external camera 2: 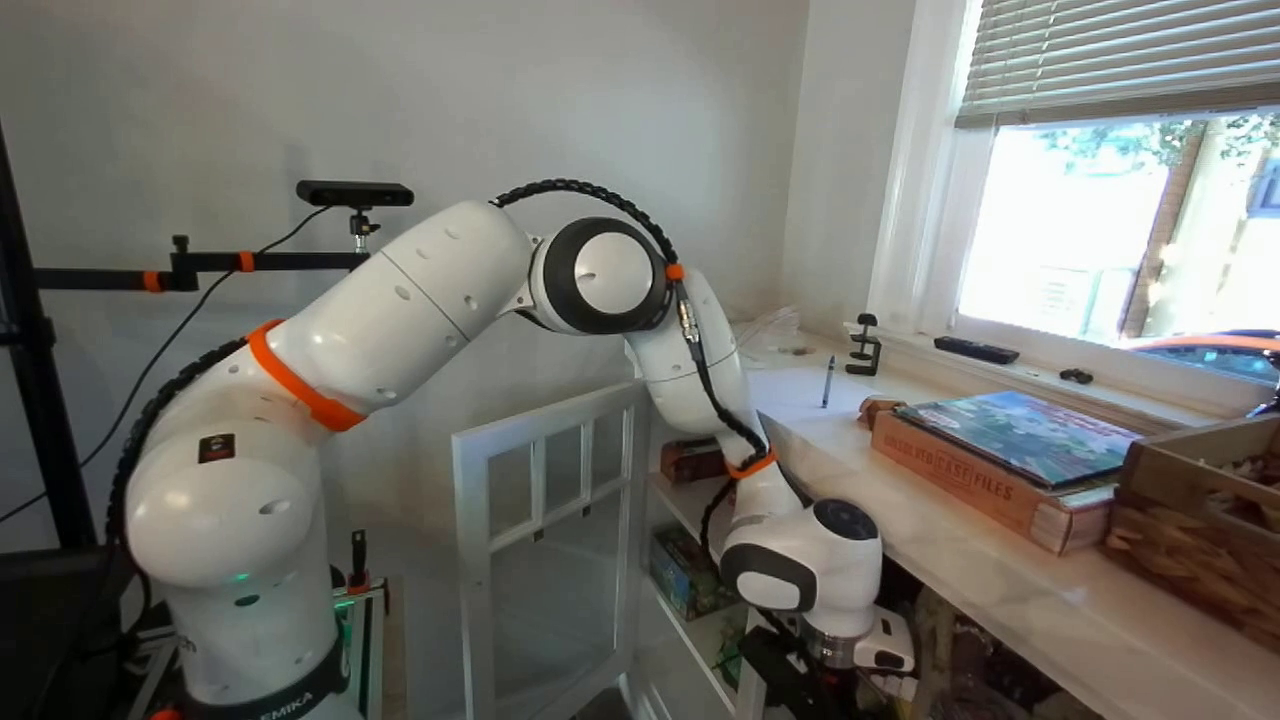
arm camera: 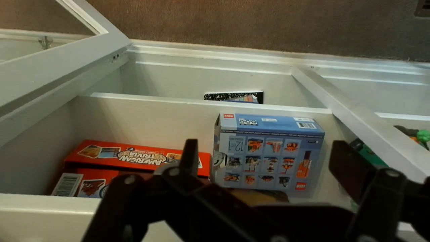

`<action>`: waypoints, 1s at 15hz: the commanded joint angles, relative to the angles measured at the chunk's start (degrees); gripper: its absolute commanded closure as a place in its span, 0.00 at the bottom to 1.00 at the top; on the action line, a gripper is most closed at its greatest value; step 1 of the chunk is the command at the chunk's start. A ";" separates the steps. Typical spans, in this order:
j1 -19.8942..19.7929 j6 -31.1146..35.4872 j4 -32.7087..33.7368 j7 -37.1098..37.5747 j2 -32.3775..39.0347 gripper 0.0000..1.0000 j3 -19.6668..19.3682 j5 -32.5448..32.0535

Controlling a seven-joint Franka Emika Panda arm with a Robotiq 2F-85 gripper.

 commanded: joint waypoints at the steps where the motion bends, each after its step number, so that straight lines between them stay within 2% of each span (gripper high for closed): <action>1: -3.01 -1.77 -1.65 13.71 -2.48 0.00 2.50 -15.54; 4: -6.60 -1.53 -2.23 23.89 -3.90 0.00 5.77 -27.77; 7: -10.09 -1.83 -3.33 29.04 -5.69 0.00 8.96 -34.79; 12: -16.54 -1.12 -6.93 30.49 -9.78 0.00 15.92 -37.16; 15: -17.95 -0.59 -9.22 30.58 -12.02 0.00 17.66 -37.69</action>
